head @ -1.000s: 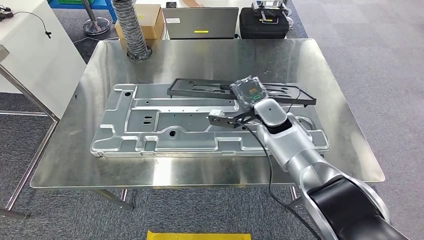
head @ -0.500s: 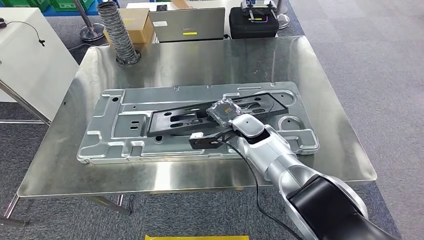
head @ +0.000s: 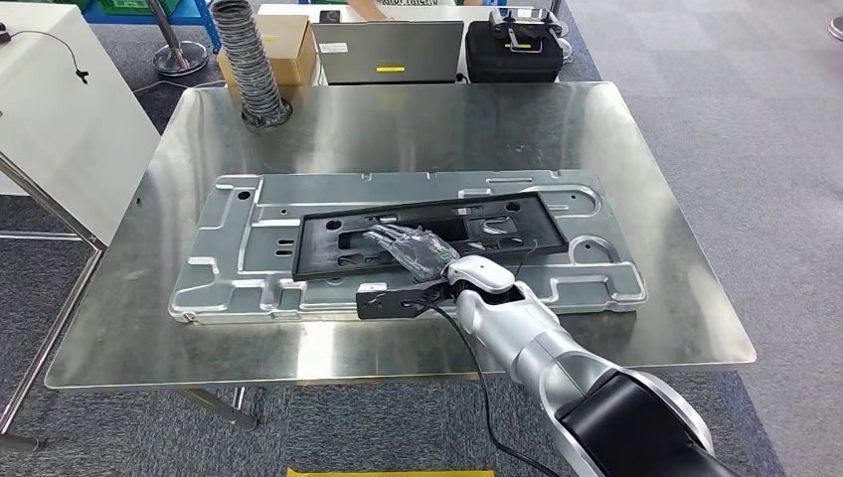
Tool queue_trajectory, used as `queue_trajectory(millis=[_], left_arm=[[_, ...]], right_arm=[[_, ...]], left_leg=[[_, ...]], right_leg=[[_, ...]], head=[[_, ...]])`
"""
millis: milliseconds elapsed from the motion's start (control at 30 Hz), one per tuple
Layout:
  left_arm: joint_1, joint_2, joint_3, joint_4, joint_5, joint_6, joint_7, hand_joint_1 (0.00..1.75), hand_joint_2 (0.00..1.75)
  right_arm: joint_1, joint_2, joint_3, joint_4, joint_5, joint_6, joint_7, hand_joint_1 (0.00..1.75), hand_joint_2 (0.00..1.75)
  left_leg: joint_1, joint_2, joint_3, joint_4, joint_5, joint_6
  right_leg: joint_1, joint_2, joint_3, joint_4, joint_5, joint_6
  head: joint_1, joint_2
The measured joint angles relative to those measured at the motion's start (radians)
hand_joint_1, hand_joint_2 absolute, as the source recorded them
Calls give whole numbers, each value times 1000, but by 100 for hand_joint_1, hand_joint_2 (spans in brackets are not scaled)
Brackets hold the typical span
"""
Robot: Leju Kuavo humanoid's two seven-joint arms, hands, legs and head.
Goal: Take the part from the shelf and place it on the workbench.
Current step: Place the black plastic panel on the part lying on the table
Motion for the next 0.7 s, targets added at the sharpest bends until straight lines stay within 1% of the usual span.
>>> queue_trajectory(millis=[33, 67, 100, 133, 167, 200, 233, 267, 300, 333, 367, 400, 433, 467, 500, 533, 567, 600, 633, 667, 700], left_arm=[[0, 0, 0, 0, 0, -7, -4, 0, 0], [0, -1, 0, 0, 2, -15, -10, 0, 0], [0, -1, 0, 0, 4, -21, -17, 0, 0], [0, -2, 0, 0, 8, -26, -23, 0, 0], [1, -2, 1, 0, 13, -29, -28, 0, 0], [2, -3, 1, 0, 17, -29, -31, 0, 0], [5, -4, 2, 0, 19, -29, -33, 0, 0], [8, -5, 2, 0, 21, -29, -35, 0, 0], [12, -6, 3, 0, 23, -29, -37, 0, 0], [14, -6, 4, 0, 25, -28, -37, 0, 0], [14, -6, 5, 0, 28, -27, -38, 0, 0], [13, -7, 7, 0, 33, -24, -38, 0, 0], [12, -7, 10, 0, 39, -21, -37, 0, 0], [13, -8, 13, 0, 45, -17, -37, 0, 0], [15, -9, 18, 0, 51, -13, -36, 0, 0], [19, -10, 22, 0, 56, -10, -36, 0, 0], [23, -11, 26, 0, 60, -8, -36, 0, 0], [26, -11, 30, 0, 65, -8, -36, 0, 0], [28, -12, 34, 0, 68, -8, -37, 0, 0], [30, -13, 39, 0, 71, -10, -38, 0, 0], [32, -13, 43, 0, 74, -12, -39, 0, 0]], right_arm=[[7, 0, -13, -24, -68, -2, -21, 0, 0], [16, -3, -31, -59, -158, -8, -43, 0, 0], [28, -9, -54, -108, -264, -24, -62, 0, 0], [44, -18, -80, -167, -374, -52, -77, 0, 0], [62, -35, -109, -240, -479, -88, -84, 0, 0], [79, -55, -134, -316, -559, -123, -83, 0, 0], [93, -78, -155, -385, -614, -148, -77, 0, 0], [103, -101, -172, -448, -648, -162, -70, 0, 0], [111, -118, -183, -499, -665, -173, -67, 0, 0], [122, -132, -193, -541, -671, -193, -71, 0, 0], [140, -146, -203, -584, -673, -233, -82, 0, 0], [165, -161, -213, -626, -668, -290, -98, 0, 0], [198, -179, -227, -675, -660, -362, -115, 0, 0], [238, -202, -245, -730, -651, -434, -131, 0, 0], [285, -227, -269, -793, -646, -495, -146, 0, 0], [336, -254, -298, -860, -647, -541, -161, 0, 0], [394, -279, -331, -926, -653, -569, -178, 0, 0], [454, -300, -369, -992, -661, -587, -196, 0, 0], [519, -316, -412, -1055, -667, -598, -215, 0, 0], [586, -325, -457, -1113, -672, -603, -233, 0, 0], [651, -331, -506, -1169, -678, -602, -250, 0, 0]], left_leg=[[0, 0, 0, 3, -2, -2], [-2, -1, -1, 7, -4, -5], [-4, -1, -2, 10, -6, -9], [-5, -2, -3, 12, -7, -13], [-6, -3, -4, 13, -8, -17], [-6, -5, -4, 11, -7, -21], [-5, -5, -4, 12, -9, -25], [-3, -4, -8, 24, -19, -31], [-2, -3, -20, 54, -40, -36], [1, -1, -41, 105, -71, -41], [2, 0, -69, 174, -108, -46], [4, 0, -99, 242, -137, -50], [5, 0, -120, 288, -151, -52], [5, 0, -123, 297, -145, -53], [5, 0, -105, 261, -120, -52], [6, 0, -69, 193, -83, -49], [6, -2, -28, 118, -55, -45], [4, -5, 4, 59, -36, -40], [3, -7, 22, 25, -28, -34], [0, -9, 27, 15, -31, -28], [-2, -10, 25, 14, -29, -21]], right_leg=[[0, -1, 38, -75, 38, -4], [3, -2, 74, -148, 66, -8], [4, -3, 99, -201, 83, -13], [6, -4, 112, -229, 89, -16], [9, -5, 114, -234, 87, -18], [7, -6, 114, -238, 89, -23], [6, -8, 117, -241, 91, -27], [3, -9, 119, -246, 94, -33], [0, -10, 120, -251, 97, -39], [-2, -8, 121, -253, 99, -42], [-2, -6, 121, -253, 100, -43], [-2, -5, 122, -253, 99, -43], [-2, -6, 123, -253, 99, -41], [-2, -8, 125, -252, 97, -40], [-2, -11, 128, -251, 96, -37], [-2, -13, 132, -251, 94, -33], [-1, -15, 135, -251, 91, -29], [0, -16, 136, -250, 90, -24], [1, -17, 136, -250, 89, -18], [2, -18, 136, -250, 90, -13], [2, -18, 136, -250, 91, -6]], head=[[0, 0], [0, 0], [-1, 0], [-1, 0], [-2, 0], [-1, 0], [-1, 0], [-1, 0], [-2, 0], [-3, 0], [-4, 0], [-4, 0], [-4, 0], [-4, 0], [-4, 0], [-4, 0], [-3, 0], [-3, 0], [-3, 0], [-3, 0], [-3, 0]])
